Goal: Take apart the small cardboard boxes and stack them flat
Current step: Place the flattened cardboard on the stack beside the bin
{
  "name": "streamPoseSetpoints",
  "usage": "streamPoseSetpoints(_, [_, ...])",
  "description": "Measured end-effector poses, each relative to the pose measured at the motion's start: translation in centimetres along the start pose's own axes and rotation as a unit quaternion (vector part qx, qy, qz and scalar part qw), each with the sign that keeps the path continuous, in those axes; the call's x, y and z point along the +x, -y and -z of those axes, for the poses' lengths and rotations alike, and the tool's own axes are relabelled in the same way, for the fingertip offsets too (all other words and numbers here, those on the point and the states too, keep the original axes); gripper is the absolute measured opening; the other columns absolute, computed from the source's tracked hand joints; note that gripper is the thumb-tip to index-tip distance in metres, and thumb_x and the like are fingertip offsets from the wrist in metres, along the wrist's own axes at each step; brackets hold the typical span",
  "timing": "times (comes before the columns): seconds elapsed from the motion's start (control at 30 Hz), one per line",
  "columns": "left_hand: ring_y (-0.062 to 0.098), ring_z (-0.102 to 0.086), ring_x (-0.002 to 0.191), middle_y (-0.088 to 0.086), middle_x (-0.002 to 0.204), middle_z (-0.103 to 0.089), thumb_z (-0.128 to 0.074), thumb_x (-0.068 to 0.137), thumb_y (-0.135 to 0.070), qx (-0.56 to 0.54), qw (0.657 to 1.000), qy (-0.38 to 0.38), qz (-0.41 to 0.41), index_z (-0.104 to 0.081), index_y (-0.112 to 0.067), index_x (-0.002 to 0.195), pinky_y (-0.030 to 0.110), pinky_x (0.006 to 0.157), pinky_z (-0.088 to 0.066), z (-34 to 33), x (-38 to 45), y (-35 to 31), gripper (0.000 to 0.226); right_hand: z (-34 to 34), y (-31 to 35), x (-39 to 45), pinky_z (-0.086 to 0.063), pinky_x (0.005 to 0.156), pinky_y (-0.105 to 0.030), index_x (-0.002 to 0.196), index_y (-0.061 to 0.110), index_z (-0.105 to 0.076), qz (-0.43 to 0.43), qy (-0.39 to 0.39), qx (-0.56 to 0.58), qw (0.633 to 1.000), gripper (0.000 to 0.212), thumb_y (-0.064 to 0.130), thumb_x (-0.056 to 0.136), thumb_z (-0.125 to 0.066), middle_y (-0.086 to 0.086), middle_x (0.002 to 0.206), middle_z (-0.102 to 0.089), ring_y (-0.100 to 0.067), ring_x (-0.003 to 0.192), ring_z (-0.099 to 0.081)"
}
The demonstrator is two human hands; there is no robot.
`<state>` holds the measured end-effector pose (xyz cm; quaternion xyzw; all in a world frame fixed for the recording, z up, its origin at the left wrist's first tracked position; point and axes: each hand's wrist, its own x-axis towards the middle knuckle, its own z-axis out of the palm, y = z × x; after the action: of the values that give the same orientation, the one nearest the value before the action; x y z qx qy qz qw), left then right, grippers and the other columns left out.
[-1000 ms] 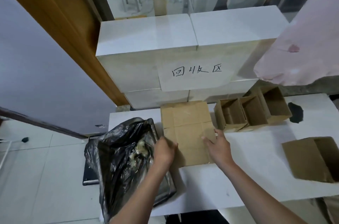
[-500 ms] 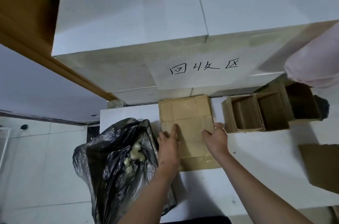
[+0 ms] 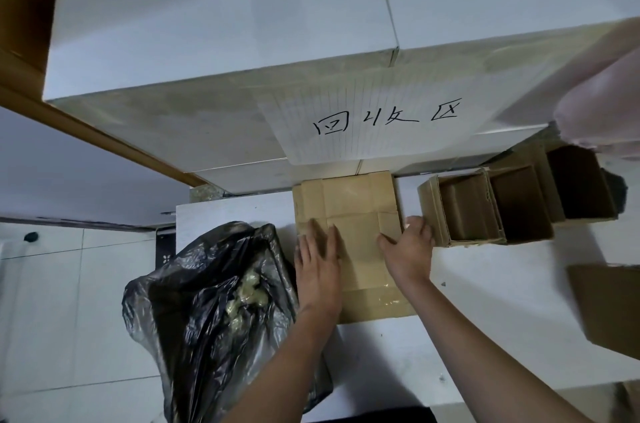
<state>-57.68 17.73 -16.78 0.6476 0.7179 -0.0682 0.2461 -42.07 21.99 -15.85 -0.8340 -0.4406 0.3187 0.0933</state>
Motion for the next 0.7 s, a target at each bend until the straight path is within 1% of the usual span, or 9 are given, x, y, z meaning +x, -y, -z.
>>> streamPoseSetpoints(0.07, [0.028,0.031,0.148,0.01,0.16,0.034,-0.035,0.107,-0.026,0.012,0.999,-0.025,-0.042,0.015,-0.027,0.158,0.045,0.124,0.009,-0.7,0.3,-0.2,0.072,-0.5,0.2,-0.2,-0.042,0.108,-0.042,0.144,0.008,-0.037,0.094,-0.042,-0.063,0.993,0.07,0.025,0.087,-0.072,-0.019,0.149,-0.031,-0.037,0.138,-0.032])
streamPoseSetpoints(0.1, [0.024,0.033,0.147,0.007,0.161,0.032,-0.029,0.107,-0.028,0.01,0.998,-0.036,-0.055,0.016,-0.024,0.158,0.044,0.124,0.01,-1.0,0.7,-0.4,0.068,-0.9,0.4,-0.2,-0.038,0.112,-0.04,0.15,0.012,-0.031,0.152,-0.039,-0.1,0.983,0.071,0.024,0.091,-0.067,-0.017,0.156,-0.021,-0.036,0.146,-0.021])
streamPoseSetpoints(0.17, [0.018,0.027,0.15,0.003,0.164,0.024,-0.02,0.107,-0.032,0.01,0.997,-0.056,-0.061,0.015,-0.018,0.158,0.043,0.125,0.007,-1.5,1.9,-1.0,0.063,-2.0,0.6,0.2,-0.019,0.122,-0.036,0.158,0.025,-0.016,0.25,0.006,-0.166,0.954,0.068,0.026,0.1,-0.051,-0.007,0.166,-0.001,-0.025,0.153,0.005])
streamPoseSetpoints(0.23, [0.016,0.023,0.151,0.003,0.165,0.021,-0.014,0.107,-0.035,0.009,0.996,-0.067,-0.051,0.014,-0.015,0.158,0.042,0.125,0.005,-2.1,3.3,-1.4,0.062,-3.1,0.5,0.8,0.002,0.124,-0.035,0.158,0.028,0.0,0.282,0.043,-0.22,0.933,0.064,0.03,0.105,-0.035,-0.003,0.166,0.01,-0.018,0.151,0.017])
streamPoseSetpoints(0.27, [0.016,0.022,0.151,0.003,0.166,0.02,-0.012,0.107,-0.037,0.005,0.996,-0.074,-0.047,0.013,-0.015,0.158,0.041,0.125,0.004,-2.5,3.7,-1.4,0.061,-3.6,0.2,0.9,0.008,0.124,-0.035,0.157,0.028,0.007,0.284,0.042,-0.247,0.926,0.062,0.033,0.106,-0.028,-0.003,0.166,0.013,-0.017,0.15,0.02])
streamPoseSetpoints(0.33, [0.017,0.019,0.152,0.004,0.167,0.017,-0.013,0.107,-0.039,-0.006,0.995,-0.094,-0.042,0.01,-0.013,0.159,0.042,0.126,0.002,-3.2,4.3,-1.3,0.062,-4.4,-0.5,1.1,0.009,0.124,-0.037,0.157,0.027,0.012,0.282,0.019,-0.274,0.919,0.059,0.037,0.107,-0.018,-0.004,0.165,0.016,-0.017,0.15,0.022])
streamPoseSetpoints(0.4, [0.018,0.015,0.154,0.005,0.167,0.012,-0.017,0.107,-0.039,-0.011,0.993,-0.111,-0.043,0.005,-0.012,0.16,0.044,0.126,-0.002,-3.9,4.5,-1.1,0.063,-5.1,-1.2,1.2,0.003,0.124,-0.04,0.158,0.025,0.008,0.286,-0.005,-0.267,0.92,0.059,0.041,0.106,-0.014,-0.005,0.166,0.013,-0.018,0.151,0.018])
streamPoseSetpoints(0.53, [0.019,0.01,0.154,0.007,0.168,0.007,-0.021,0.107,-0.038,-0.006,0.991,-0.125,-0.053,0.0,-0.01,0.16,0.045,0.125,-0.009,-4.7,4.6,-0.8,0.064,-6.0,-1.9,1.5,-0.002,0.123,-0.04,0.159,0.025,0.0,0.298,-0.044,-0.245,0.922,0.061,0.045,0.105,-0.018,-0.005,0.167,0.006,-0.019,0.153,0.007])
streamPoseSetpoints(0.7, [0.02,0.009,0.155,0.008,0.168,0.008,-0.019,0.106,-0.039,0.008,0.99,-0.132,-0.053,0.001,-0.01,0.16,0.044,0.125,-0.007,-5.1,4.9,-0.6,0.064,-6.5,-2.2,1.8,-0.003,0.123,-0.04,0.159,0.026,0.0,0.301,-0.054,-0.25,0.919,0.061,0.046,0.105,-0.02,-0.004,0.167,0.006,-0.019,0.153,0.007])
